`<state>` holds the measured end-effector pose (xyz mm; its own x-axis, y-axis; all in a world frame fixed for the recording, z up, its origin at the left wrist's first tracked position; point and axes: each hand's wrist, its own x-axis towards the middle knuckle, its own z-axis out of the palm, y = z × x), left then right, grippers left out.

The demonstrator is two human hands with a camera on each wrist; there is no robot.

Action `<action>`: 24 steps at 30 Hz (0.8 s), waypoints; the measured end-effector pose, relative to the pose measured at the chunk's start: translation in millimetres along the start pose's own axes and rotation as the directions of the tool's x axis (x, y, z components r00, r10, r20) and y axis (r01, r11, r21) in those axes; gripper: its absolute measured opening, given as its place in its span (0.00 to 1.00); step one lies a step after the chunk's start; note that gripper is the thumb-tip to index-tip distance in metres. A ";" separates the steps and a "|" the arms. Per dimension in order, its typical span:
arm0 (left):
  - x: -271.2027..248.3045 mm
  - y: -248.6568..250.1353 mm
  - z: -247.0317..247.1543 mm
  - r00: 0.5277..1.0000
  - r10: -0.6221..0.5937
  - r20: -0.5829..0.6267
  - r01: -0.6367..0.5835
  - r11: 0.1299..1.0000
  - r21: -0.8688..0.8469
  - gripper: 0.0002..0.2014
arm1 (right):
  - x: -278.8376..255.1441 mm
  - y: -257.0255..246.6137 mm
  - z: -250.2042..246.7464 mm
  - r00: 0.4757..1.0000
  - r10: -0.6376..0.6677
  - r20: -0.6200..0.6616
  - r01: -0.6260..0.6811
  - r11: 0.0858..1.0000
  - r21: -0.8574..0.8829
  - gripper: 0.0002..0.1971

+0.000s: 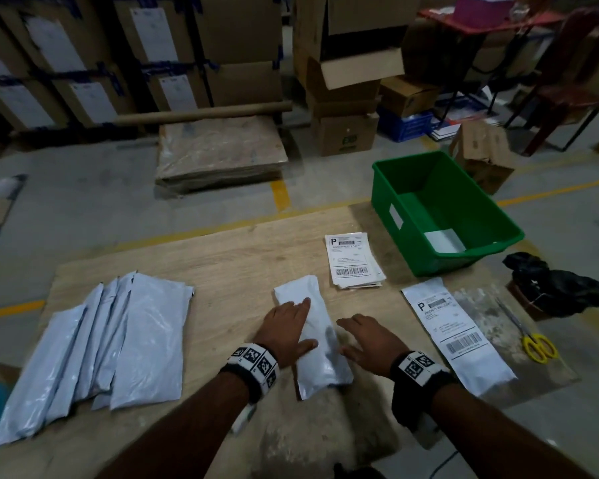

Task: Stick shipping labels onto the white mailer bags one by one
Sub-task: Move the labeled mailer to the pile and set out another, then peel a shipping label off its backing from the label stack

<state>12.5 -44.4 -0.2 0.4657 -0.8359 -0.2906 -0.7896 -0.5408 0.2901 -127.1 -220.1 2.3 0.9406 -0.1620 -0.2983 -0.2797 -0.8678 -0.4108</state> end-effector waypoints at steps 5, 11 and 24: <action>32.2 19.2 -18.3 0.998 -0.025 0.053 0.026 1.000 -0.016 0.37 | 16.9 29.7 -30.1 0.996 0.012 -0.083 -0.007 0.999 0.053 0.21; 81.3 23.6 -23.4 0.992 -0.114 0.054 0.118 0.990 -0.081 0.27 | 32.2 72.0 -52.8 0.993 0.003 -0.120 0.006 0.997 0.074 0.16; 175.9 30.2 -41.6 0.966 -0.256 0.029 0.257 0.965 -0.052 0.24 | 95.3 100.4 -68.4 0.990 -0.129 -0.051 0.127 0.991 -0.046 0.28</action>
<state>87.2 -211.6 -4.6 0.6406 -0.6663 -0.3816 -0.6211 -0.7419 0.2527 -52.4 -354.8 -8.4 0.9775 -0.0723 -0.1980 -0.1489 -0.9018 -0.4056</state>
